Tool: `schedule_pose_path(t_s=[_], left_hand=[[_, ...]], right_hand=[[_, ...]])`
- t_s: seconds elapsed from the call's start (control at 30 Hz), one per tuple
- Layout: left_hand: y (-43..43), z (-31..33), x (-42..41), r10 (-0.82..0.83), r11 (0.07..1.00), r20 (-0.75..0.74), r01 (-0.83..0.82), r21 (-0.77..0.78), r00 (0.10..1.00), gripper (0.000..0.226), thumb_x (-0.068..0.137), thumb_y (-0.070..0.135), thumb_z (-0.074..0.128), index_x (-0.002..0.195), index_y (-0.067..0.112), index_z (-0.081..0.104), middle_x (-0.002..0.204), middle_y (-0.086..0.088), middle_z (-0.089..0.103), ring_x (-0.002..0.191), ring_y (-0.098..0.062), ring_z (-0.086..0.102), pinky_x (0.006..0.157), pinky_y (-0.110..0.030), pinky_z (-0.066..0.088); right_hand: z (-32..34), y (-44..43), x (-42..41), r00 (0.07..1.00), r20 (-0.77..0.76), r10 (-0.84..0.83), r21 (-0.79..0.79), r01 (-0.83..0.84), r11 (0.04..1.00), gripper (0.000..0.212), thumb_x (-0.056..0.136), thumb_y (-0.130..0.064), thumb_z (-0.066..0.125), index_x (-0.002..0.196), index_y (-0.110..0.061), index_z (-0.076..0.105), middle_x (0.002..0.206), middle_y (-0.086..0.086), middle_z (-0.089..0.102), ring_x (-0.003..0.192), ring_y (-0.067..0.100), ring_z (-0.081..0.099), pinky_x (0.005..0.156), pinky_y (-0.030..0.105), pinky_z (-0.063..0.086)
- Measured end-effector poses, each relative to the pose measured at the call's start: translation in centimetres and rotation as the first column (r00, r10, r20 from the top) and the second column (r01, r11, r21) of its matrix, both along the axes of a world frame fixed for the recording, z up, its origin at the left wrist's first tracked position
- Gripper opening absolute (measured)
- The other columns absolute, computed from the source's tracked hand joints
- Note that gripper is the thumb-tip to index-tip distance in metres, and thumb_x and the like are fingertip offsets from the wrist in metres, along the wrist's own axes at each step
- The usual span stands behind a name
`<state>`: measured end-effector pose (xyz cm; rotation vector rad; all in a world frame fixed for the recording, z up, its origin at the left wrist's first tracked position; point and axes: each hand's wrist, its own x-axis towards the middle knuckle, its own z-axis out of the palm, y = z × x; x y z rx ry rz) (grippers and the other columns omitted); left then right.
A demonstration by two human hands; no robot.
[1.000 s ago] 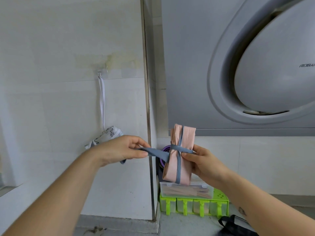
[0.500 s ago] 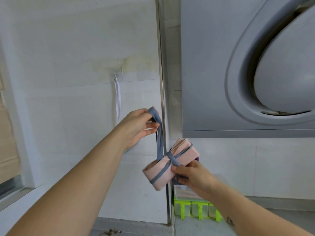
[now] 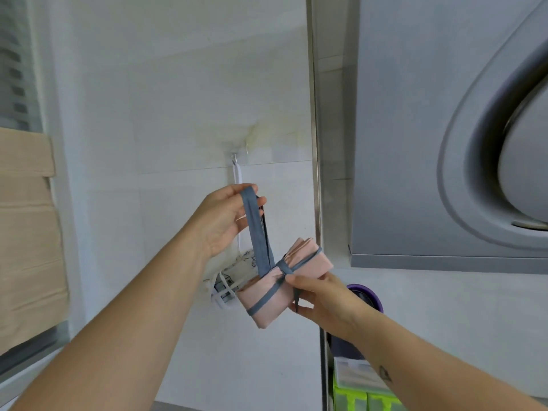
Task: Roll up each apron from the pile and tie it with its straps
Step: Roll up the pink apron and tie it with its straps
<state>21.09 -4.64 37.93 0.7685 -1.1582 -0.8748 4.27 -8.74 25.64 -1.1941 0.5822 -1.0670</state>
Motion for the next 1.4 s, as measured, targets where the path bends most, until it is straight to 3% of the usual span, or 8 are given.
schedule_pose_path(t_s=[0.17, 0.3, 0.4, 0.53, 0.7, 0.83, 1.27, 1.4], left_hand=[[-0.9, 1.8, 2.4, 0.053, 0.998, 0.096, -0.056, 0.027, 0.994, 0.009, 0.091, 0.016, 0.063, 0.087, 0.008, 0.06, 0.076, -0.004, 0.068, 0.078, -0.015, 0.071, 0.075, -0.028, 0.058], [-1.8, 2.8, 3.3, 0.003, 0.993, 0.159, -0.022, 0.117, 0.987, 0.009, 0.097, 0.007, 0.053, 0.098, 0.005, 0.061, 0.081, -0.008, 0.073, 0.061, -0.012, 0.069, 0.067, -0.026, 0.058], [-2.4, 4.2, 3.9, 0.008, 0.998, 0.099, -0.015, 0.069, 0.995, 0.014, 0.096, 0.002, 0.045, 0.102, 0.006, 0.057, 0.092, -0.012, 0.07, 0.041, -0.009, 0.046, 0.055, -0.024, 0.055], [-3.4, 6.5, 4.6, 0.086, 0.995, 0.265, -0.072, -0.062, 0.96, 0.012, 0.097, 0.004, 0.047, 0.097, 0.013, 0.055, 0.095, -0.006, 0.068, 0.045, -0.009, 0.033, 0.051, -0.02, 0.041], [-5.7, 9.7, 6.0, 0.257, 0.964, 0.472, -0.192, -0.182, 0.843, 0.022, 0.097, -0.002, 0.039, 0.094, 0.015, 0.052, 0.095, -0.003, 0.067, 0.056, -0.011, 0.039, 0.061, -0.022, 0.043], [-8.4, 10.9, 6.9, 0.342, 0.938, 0.532, -0.254, -0.234, 0.775, 0.025, 0.097, -0.004, 0.038, 0.093, 0.017, 0.051, 0.093, -0.001, 0.067, 0.059, -0.012, 0.04, 0.062, -0.021, 0.041], [-14.8, 6.9, 8.4, 0.472, 0.879, 0.347, -0.404, -0.253, 0.81, 0.02, 0.095, -0.005, 0.045, 0.098, 0.009, 0.059, 0.077, 0.0, 0.058, 0.059, -0.008, 0.048, 0.049, -0.01, 0.04], [-14.8, 4.9, 8.2, 0.519, 0.85, 0.291, -0.452, -0.27, 0.804, 0.029, 0.093, -0.003, 0.047, 0.079, 0.02, 0.059, 0.077, 0.002, 0.06, 0.063, -0.008, 0.054, 0.07, -0.022, 0.049]], right_hand=[[1.5, -2.3, 0.8, 0.997, -0.034, -0.067, -0.032, 0.066, 0.997, 0.045, 0.083, -0.001, 0.067, 0.124, -0.012, 0.051, 0.118, 0.011, 0.063, 0.102, 0.027, 0.065, 0.075, 0.033, 0.058], [3.6, -3.0, 2.2, 0.952, -0.295, -0.082, -0.191, 0.025, 0.981, 0.034, 0.083, -0.007, 0.069, 0.114, -0.012, 0.055, 0.114, 0.011, 0.064, 0.096, 0.023, 0.067, 0.076, 0.029, 0.057], [6.1, -3.5, 3.1, 0.867, -0.485, -0.117, -0.339, -0.063, 0.939, 0.04, 0.082, -0.013, 0.072, 0.116, -0.014, 0.052, 0.11, 0.009, 0.063, 0.096, 0.02, 0.064, 0.075, 0.025, 0.055], [10.5, -3.9, 4.7, 0.716, -0.619, -0.323, -0.616, -0.187, 0.766, 0.074, 0.082, -0.017, 0.072, 0.141, -0.024, 0.027, 0.098, -0.004, 0.06, 0.079, 0.006, 0.06, 0.058, 0.013, 0.048], [15.2, -5.6, 6.6, 0.463, -0.604, -0.649, -0.792, -0.443, 0.421, 0.099, 0.084, -0.024, 0.069, 0.146, -0.045, -0.004, 0.13, 0.004, 0.047, 0.101, 0.015, 0.049, 0.087, 0.025, 0.044], [17.5, -7.3, 7.9, 0.312, -0.666, -0.677, -0.716, -0.523, 0.462, 0.103, 0.083, -0.021, 0.07, 0.147, -0.041, -0.008, 0.124, 0.004, 0.055, 0.099, 0.019, 0.053, 0.084, 0.029, 0.047], [15.5, -10.9, 8.0, 0.24, -0.753, -0.612, -0.632, -0.522, 0.573, 0.104, 0.08, -0.025, 0.073, 0.151, -0.029, -0.004, 0.108, -0.002, 0.049, 0.094, 0.017, 0.048, 0.077, 0.026, 0.042], [13.3, -10.9, 8.2, 0.257, -0.725, -0.639, -0.662, -0.516, 0.543, 0.083, 0.088, -0.018, 0.061, 0.151, -0.03, 0.009, 0.126, 0.006, 0.051, 0.095, 0.017, 0.045, 0.076, 0.025, 0.04]])
